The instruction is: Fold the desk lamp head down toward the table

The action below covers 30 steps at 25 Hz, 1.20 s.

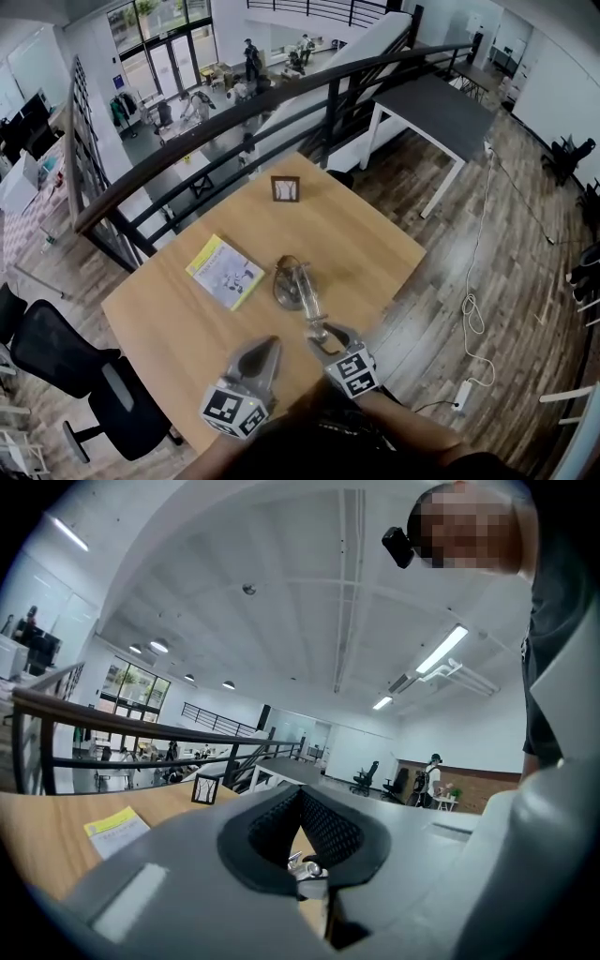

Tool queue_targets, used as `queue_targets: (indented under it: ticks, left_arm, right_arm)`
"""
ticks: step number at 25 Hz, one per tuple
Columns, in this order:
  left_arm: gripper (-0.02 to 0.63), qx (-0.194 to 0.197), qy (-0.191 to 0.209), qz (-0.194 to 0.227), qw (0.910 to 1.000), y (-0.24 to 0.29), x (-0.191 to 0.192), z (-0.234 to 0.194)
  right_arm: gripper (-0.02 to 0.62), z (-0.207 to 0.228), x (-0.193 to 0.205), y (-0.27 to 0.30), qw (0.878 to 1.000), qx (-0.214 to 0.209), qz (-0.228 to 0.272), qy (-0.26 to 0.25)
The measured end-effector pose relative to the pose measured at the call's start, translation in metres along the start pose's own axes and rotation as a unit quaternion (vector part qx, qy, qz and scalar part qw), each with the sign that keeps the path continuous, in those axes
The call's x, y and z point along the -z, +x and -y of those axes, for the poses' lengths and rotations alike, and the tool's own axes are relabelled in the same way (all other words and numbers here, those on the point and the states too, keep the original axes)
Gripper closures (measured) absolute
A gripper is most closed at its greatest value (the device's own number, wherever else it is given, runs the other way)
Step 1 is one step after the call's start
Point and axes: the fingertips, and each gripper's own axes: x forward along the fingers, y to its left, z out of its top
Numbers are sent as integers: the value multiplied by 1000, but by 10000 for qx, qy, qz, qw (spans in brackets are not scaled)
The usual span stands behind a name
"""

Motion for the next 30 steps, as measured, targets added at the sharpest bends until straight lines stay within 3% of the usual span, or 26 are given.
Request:
queue_targets:
  ticks: [5, 16, 26, 30]
  left_arm:
    - [604, -3, 67, -123, 9999, -12, 3, 0]
    - [604, -172, 126, -183, 9996, -30, 6, -16]
    - [604, -215, 124, 70, 9997, -32, -12, -11]
    - [604, -123, 135, 213, 9996, -36, -19, -4]
  right_arm:
    - [387, 5, 53, 39, 9975, 249, -516, -402]
    - [388, 17, 95, 105, 9853, 620, -940, -1289]
    - [387, 19, 89, 105, 9853, 342, -1099, -1259]
    - [407, 8, 54, 83, 9928, 199, -703, -953]
